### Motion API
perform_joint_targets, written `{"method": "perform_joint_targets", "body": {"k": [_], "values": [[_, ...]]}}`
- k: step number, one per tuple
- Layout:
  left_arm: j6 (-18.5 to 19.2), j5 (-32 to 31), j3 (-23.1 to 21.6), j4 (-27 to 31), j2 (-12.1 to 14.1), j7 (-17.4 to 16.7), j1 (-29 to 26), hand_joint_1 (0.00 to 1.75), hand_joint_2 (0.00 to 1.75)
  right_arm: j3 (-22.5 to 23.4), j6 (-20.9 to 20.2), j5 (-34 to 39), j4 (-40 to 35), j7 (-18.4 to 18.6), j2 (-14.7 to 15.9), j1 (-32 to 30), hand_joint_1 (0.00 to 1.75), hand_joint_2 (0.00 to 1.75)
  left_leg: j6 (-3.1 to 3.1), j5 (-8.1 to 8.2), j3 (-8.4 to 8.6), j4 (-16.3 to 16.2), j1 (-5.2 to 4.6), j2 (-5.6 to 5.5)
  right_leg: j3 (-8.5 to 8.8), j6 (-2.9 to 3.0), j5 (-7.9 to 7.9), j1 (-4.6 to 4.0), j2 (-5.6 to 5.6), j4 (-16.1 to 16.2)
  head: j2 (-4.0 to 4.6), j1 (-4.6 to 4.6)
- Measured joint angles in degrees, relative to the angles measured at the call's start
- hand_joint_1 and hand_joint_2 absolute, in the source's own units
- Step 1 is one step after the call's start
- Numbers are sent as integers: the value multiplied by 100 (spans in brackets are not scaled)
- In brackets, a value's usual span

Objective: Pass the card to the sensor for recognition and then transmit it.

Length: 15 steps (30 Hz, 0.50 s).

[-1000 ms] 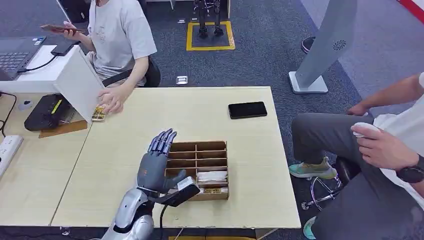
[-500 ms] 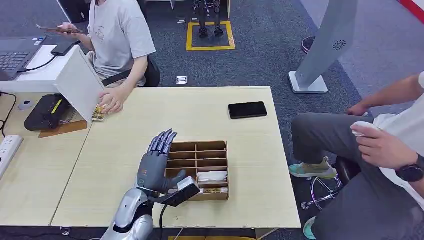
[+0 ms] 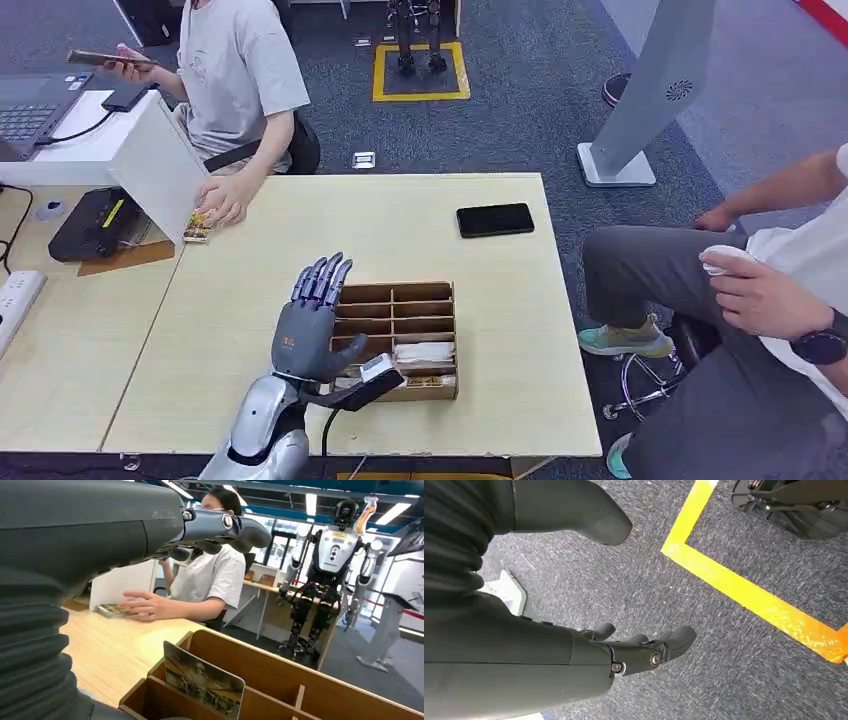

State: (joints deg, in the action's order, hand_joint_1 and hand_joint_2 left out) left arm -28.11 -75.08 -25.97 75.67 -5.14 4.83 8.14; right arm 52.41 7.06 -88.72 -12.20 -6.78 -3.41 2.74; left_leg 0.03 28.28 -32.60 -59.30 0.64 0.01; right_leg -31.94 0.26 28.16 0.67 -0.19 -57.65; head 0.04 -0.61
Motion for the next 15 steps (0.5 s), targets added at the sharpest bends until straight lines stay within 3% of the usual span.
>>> {"method": "perform_joint_targets", "body": {"k": [12,13,14,15], "values": [[89,24,0,-33,-20,-9,5,0,175,-2,0,0,0,-6,-2,4,0,175,0,0,0,0,0,0,0,0,0,0,0,0,0,2],[118,31,0,-33,-20,2,5,80,175,-2,0,0,0,-9,-2,4,0,175,0,0,0,0,0,0,0,0,0,0,0,0,0,2],[149,35,0,-35,-20,11,5,175,175,-2,0,0,0,-9,-2,4,0,175,0,0,0,0,0,0,0,0,0,0,0,0,0,0],[175,39,0,-44,-20,24,6,175,175,-2,0,0,0,-9,-2,5,0,175,0,0,0,0,0,0,0,0,0,0,0,0,0,2]]}}
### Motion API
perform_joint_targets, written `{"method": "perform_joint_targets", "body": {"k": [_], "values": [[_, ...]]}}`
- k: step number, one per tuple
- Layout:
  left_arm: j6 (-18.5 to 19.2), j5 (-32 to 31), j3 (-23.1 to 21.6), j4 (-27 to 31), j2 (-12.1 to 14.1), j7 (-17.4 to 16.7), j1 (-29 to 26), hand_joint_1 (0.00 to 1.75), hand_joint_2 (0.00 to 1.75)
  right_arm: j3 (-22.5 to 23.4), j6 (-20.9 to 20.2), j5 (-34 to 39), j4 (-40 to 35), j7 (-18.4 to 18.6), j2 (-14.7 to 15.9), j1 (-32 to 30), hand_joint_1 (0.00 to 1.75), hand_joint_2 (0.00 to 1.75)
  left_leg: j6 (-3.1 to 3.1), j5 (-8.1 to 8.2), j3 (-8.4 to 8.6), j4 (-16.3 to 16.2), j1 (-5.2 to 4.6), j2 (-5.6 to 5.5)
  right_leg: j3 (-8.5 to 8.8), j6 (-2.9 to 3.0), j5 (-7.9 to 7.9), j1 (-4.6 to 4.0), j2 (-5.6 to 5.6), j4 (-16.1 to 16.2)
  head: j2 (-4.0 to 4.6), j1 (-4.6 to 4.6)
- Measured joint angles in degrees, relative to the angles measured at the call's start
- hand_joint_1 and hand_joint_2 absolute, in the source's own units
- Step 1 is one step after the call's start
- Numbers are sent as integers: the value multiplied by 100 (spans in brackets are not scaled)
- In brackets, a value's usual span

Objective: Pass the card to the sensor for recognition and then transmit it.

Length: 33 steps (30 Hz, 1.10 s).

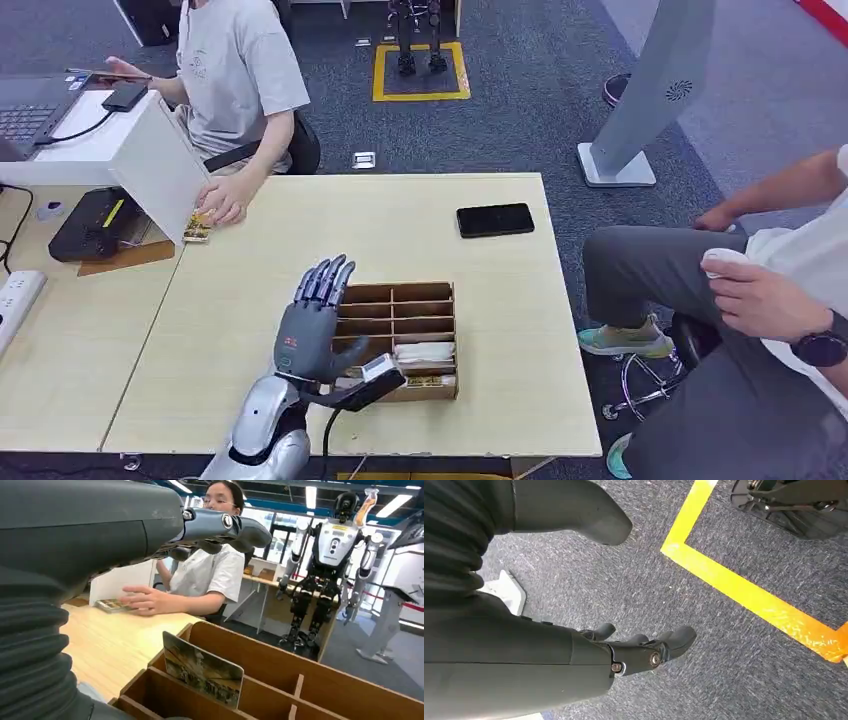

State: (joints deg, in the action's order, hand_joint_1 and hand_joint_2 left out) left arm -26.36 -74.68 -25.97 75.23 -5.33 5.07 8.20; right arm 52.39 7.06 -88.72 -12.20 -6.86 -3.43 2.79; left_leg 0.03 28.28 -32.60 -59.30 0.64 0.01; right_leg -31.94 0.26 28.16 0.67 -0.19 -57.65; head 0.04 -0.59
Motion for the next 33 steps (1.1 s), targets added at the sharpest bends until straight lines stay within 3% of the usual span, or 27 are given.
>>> {"method": "perform_joint_targets", "body": {"k": [14,15,17,22,28,33], "values": [[63,48,0,-46,0,48,-1,175,175,-2,0,0,-7,-2,0,5,0,175,0,0,0,0,0,0,0,0,0,0,0,0,0,-2],[63,48,0,-52,0,55,0,141,175,-2,0,0,-20,-4,0,6,0,175,0,0,0,0,0,0,0,0,0,0,0,0,0,-2],[65,66,17,-57,0,79,-1,157,175,-4,7,0,-33,-20,0,9,0,175,0,0,0,0,0,0,0,0,0,0,0,0,0,-2],[118,94,83,-55,-11,129,8,157,175,-4,33,0,-48,-118,0,12,0,175,0,0,0,0,0,0,1,0,0,0,0,0,0,-2],[124,133,90,-55,-28,151,8,175,175,-4,83,0,-48,-173,0,15,0,175,0,0,0,0,0,0,2,0,0,1,1,0,0,-2],[135,260,135,-55,-50,245,7,175,175,-4,94,0,-48,-173,0,21,0,175,0,0,0,0,0,0,1,0,0,1,1,0,0,-2]]}}
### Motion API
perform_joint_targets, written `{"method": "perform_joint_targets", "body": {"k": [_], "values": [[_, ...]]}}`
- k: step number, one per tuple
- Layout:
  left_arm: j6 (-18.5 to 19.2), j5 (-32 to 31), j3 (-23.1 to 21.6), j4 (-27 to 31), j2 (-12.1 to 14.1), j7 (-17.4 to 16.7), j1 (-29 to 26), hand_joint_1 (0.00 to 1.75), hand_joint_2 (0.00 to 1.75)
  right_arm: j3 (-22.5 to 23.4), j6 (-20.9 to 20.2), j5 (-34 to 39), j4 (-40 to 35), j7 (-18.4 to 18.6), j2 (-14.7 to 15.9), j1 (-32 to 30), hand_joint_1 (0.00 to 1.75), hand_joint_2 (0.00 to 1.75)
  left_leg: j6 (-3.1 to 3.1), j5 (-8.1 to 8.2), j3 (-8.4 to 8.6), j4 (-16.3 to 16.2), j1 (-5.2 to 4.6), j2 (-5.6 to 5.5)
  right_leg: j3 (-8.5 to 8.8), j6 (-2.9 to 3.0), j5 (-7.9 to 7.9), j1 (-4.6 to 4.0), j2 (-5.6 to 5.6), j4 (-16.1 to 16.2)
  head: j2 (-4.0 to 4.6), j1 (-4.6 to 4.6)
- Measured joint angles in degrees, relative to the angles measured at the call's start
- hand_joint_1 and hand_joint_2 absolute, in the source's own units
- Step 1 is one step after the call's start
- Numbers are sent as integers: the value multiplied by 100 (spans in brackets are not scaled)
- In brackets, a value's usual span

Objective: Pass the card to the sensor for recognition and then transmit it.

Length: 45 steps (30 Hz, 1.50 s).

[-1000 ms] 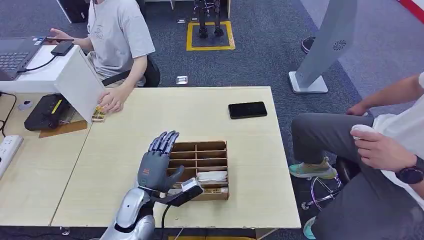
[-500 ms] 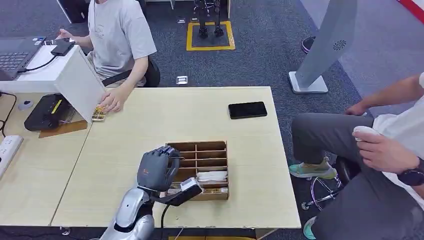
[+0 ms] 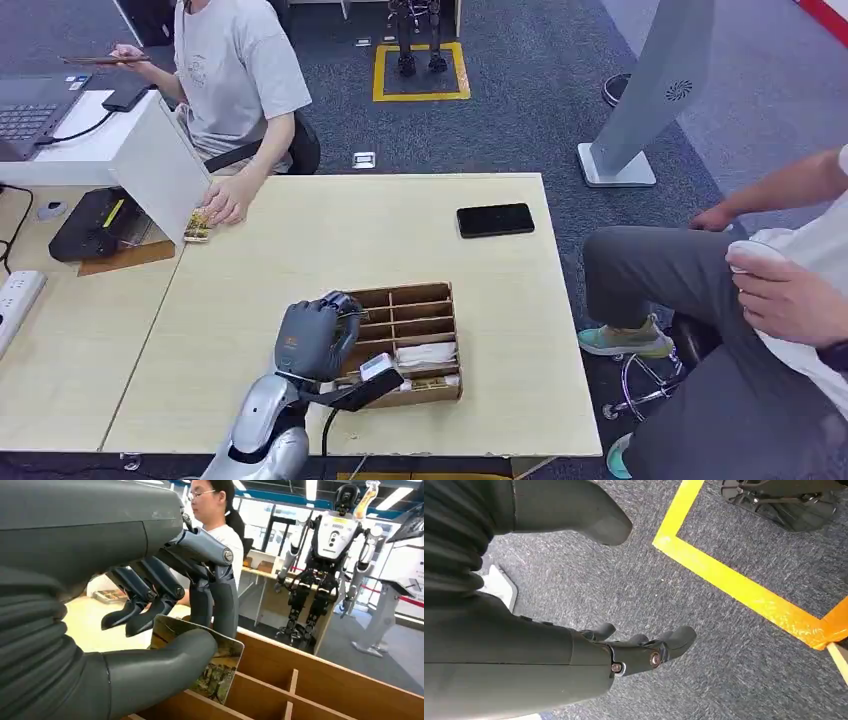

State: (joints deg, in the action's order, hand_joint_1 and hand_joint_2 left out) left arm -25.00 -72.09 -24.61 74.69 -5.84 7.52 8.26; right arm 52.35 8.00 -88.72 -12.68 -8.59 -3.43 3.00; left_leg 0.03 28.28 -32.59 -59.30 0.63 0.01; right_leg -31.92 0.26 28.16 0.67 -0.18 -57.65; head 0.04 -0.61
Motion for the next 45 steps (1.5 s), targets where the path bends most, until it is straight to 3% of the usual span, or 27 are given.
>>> {"method": "perform_joint_targets", "body": {"k": [9,19,26,29,34,45], "values": [[424,768,228,540,88,217,141,175,175,0,-11,0,-2,-4,0,2,0,175,0,0,-1,0,1,0,-1,0,0,0,0,-1,0,0],[1344,1727,1016,2054,824,282,1093,175,175,22,-96,0,-2,20,2,-6,0,175,3,-11,-1,0,4,-1,-3,10,-6,-2,1,-8,0,2],[1475,2068,1460,2470,1060,212,1481,175,175,33,-96,0,-2,20,0,-4,0,175,3,-11,-2,0,1,-1,-3,9,-6,-1,1,-7,0,2],[1451,1903,1587,2516,1084,138,1535,175,175,33,-96,0,-2,20,0,-5,0,175,2,-11,-1,0,0,-1,-4,9,-6,0,1,-7,0,0],[1329,857,1628,2259,1078,-359,1855,175,175,-7,-109,0,-2,20,0,26,0,175,2,-11,-2,-1,1,-3,-5,9,-12,0,3,-6,0,0],[1124,626,1899,1137,966,-572,2342,175,175,-173,-192,0,-2,120,-2,109,0,175,1,-18,-3,-1,1,1,-6,9,-15,0,-2,-6,0,0]]}}
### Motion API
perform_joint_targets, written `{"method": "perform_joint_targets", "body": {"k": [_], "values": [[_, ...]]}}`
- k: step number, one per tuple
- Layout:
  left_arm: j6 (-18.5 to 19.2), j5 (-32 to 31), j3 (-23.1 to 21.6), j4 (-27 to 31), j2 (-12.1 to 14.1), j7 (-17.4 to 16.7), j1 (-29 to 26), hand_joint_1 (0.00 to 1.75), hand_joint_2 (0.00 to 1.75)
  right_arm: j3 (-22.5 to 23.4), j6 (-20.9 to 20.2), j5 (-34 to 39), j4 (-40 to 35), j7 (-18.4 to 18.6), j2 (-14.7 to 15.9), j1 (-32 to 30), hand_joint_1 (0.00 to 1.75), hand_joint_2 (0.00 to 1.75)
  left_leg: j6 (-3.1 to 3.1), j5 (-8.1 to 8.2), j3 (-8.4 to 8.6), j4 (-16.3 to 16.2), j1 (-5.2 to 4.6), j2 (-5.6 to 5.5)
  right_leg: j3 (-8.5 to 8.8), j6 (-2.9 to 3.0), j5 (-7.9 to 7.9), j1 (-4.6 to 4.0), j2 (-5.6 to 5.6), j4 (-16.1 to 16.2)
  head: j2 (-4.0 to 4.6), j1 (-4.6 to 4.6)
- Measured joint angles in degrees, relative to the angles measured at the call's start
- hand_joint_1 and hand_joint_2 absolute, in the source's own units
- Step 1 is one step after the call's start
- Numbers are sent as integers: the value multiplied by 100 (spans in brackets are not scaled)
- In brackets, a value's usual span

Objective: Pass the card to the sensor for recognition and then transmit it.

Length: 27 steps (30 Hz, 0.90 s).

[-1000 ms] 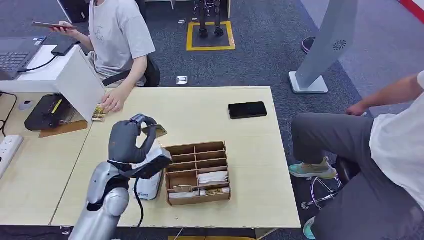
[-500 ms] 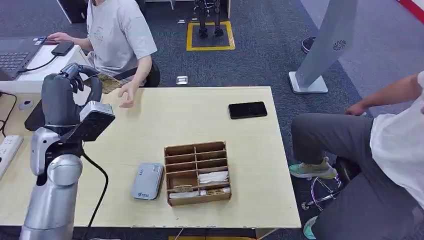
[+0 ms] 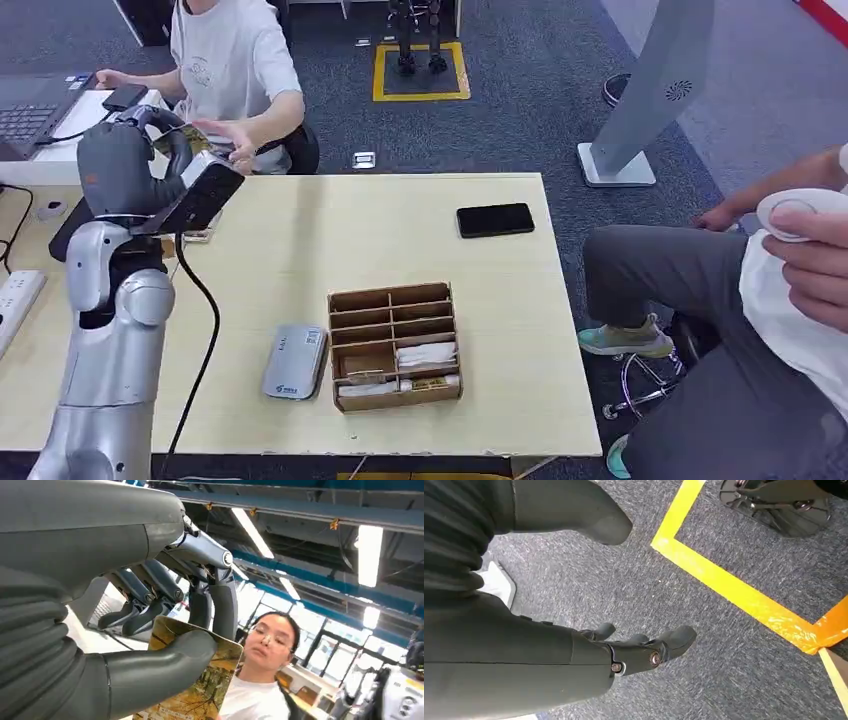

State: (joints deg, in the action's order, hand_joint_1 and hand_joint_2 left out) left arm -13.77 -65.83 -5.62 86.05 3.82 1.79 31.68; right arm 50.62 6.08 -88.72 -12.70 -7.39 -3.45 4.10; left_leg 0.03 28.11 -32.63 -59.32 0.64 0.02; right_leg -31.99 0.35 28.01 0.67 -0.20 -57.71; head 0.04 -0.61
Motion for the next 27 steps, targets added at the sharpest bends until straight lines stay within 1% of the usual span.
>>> {"method": "perform_joint_targets", "body": {"k": [5,13,14,15,22,24,27], "values": [[-22,0,53,-199,-20,0,1,175,175,-20,0,0,0,4,0,-9,0,175,0,0,-2,0,0,0,-1,0,0,0,1,0,0,2],[-46,0,101,-313,-74,4,-1,175,175,-29,-4,0,0,-4,0,-10,0,175,0,0,-2,-1,0,0,-2,0,0,0,0,0,0,0],[-46,0,103,-319,-83,4,-1,28,175,-29,-2,0,0,-4,0,-10,0,175,0,0,-2,-1,0,0,-2,0,0,0,0,0,0,2],[-48,0,107,-319,-90,4,-1,0,175,-29,-4,0,0,-4,0,-9,0,175,0,0,-2,-1,0,0,-2,0,0,0,0,0,0,0],[-155,-39,230,-319,-85,79,-6,0,175,-31,2,0,0,2,0,-10,0,175,0,0,-5,0,1,-1,-1,0,0,0,1,0,0,0],[-258,-81,311,-319,-4,122,-36,0,175,-31,11,2,0,0,0,-11,0,175,0,0,-4,0,1,0,-1,0,0,0,0,-1,0,0],[-481,-101,547,-317,162,179,-150,0,175,-31,24,9,0,-7,0,-25,0,175,0,0,-2,1,2,1,-1,0,0,0,-1,-2,0,0]]}}
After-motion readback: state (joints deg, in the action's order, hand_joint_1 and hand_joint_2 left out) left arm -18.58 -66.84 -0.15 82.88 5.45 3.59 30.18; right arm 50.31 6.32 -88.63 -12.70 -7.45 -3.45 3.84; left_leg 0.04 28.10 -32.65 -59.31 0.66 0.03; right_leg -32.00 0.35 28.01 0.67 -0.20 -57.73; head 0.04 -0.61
